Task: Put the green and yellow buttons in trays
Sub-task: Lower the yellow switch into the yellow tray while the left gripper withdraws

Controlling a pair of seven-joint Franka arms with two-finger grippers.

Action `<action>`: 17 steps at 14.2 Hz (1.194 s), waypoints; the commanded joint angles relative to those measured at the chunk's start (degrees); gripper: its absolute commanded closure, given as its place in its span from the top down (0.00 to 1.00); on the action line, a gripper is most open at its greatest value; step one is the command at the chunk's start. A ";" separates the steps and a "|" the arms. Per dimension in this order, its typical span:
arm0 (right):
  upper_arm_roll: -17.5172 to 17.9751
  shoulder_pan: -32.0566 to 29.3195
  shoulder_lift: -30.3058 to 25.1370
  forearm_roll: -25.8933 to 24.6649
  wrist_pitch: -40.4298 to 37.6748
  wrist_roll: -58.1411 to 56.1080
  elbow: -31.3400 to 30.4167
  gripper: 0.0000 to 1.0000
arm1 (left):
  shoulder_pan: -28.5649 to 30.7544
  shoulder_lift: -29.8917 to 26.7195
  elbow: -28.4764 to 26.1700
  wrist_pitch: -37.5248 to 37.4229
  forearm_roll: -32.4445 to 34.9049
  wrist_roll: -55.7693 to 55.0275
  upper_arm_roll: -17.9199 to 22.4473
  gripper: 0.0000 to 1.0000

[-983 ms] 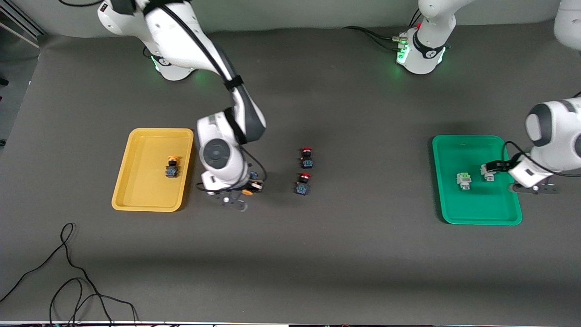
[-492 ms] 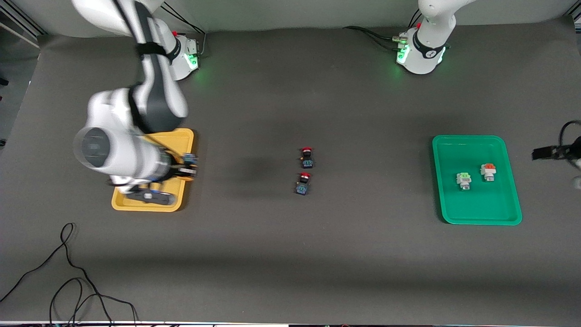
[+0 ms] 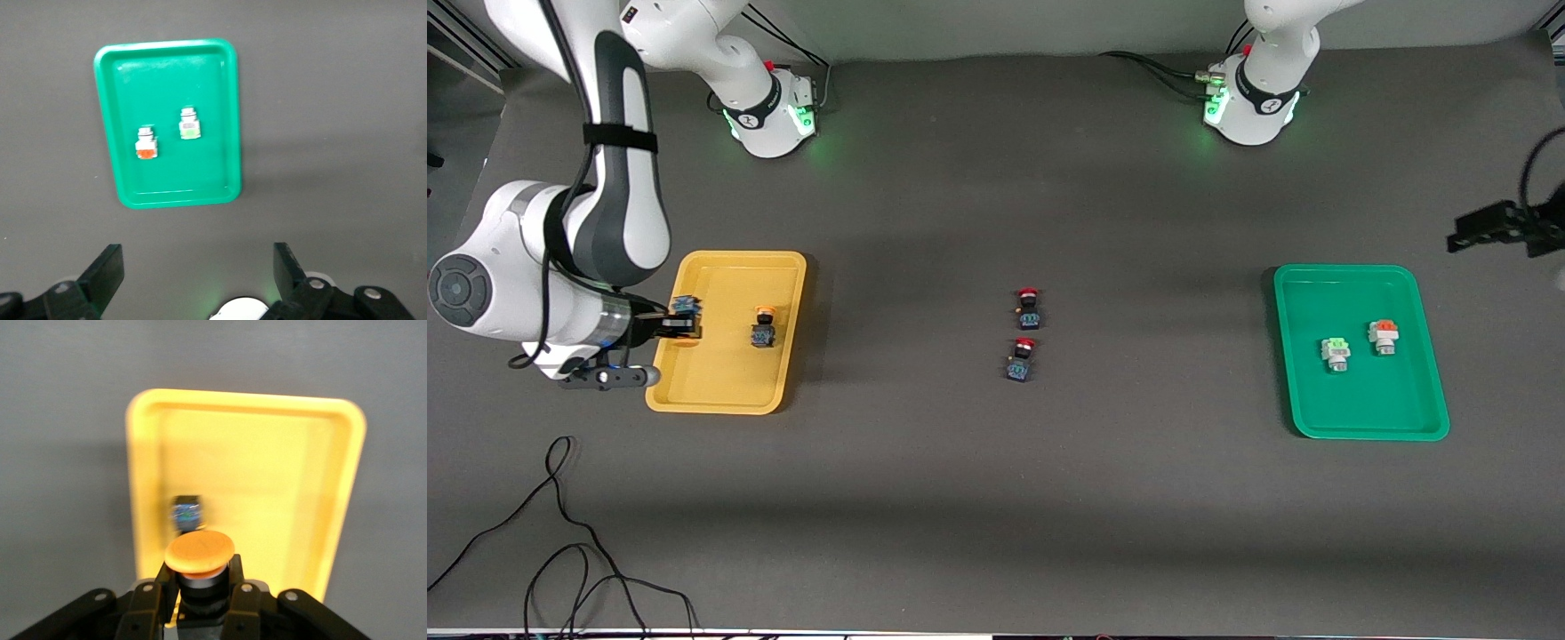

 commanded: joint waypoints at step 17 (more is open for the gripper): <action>3.91 0.59 10.05 27.38 30.87 -28.02 -20.38 0.00 | -26.44 -0.94 1.54 -0.61 -0.52 -7.91 18.23 1.00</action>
